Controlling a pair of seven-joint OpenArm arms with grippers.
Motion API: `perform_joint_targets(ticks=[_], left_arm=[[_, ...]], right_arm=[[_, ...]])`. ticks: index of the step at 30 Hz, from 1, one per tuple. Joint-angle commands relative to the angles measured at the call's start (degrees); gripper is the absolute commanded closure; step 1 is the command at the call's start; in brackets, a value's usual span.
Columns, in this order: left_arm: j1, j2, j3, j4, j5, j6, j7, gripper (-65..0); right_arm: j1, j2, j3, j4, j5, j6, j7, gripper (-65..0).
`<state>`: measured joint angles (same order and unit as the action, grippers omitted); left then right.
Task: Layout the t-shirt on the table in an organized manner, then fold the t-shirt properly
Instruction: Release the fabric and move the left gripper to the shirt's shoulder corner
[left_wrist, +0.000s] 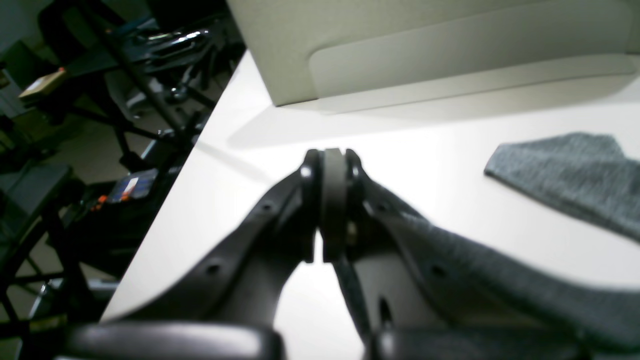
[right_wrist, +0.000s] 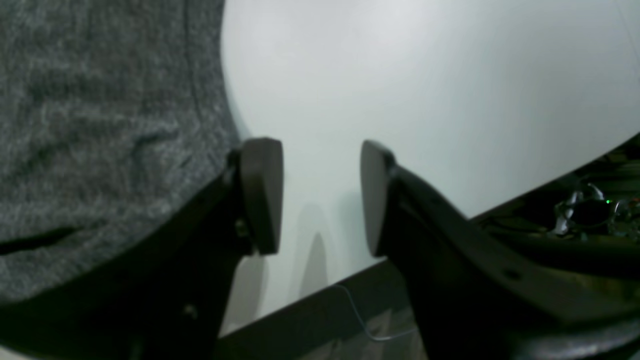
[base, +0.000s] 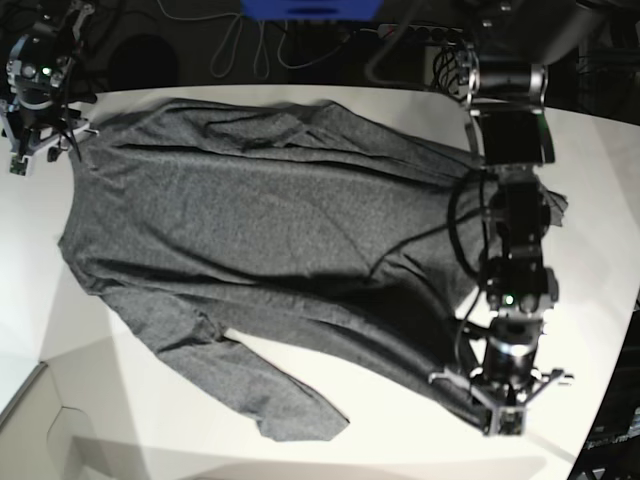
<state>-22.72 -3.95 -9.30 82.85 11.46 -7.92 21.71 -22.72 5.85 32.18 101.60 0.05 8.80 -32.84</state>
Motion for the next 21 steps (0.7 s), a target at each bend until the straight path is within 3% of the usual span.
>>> perform_joint_targets(ticks=[1,7,13,21], left_arm=[[-2.6,-0.1,0.0,-0.6,0.0,0.4,-2.0,-0.2],[-9.8,-0.1,-0.1,-18.3,-0.1,0.4,-3.5,-0.1],[-15.1,-0.5,-0.3,-35.9,-0.1,0.8,-15.3,-0.4],[-20.9,-0.5,-0.4,-43.8,-0.1,0.8,-17.6,-0.6]], right_arm=[[0.0,0.7,0.3,0.9,0.0,-0.1,1.3,-26.1],[-0.2,0.7,0.4,0.9,0.0,-0.1,1.3,-26.1],[-0.3,0.7,0.4,0.9,0.0,-0.1,1.3,-26.1],[-0.3,0.7,0.4,0.9,0.0,-0.1,1.3,-26.1]])
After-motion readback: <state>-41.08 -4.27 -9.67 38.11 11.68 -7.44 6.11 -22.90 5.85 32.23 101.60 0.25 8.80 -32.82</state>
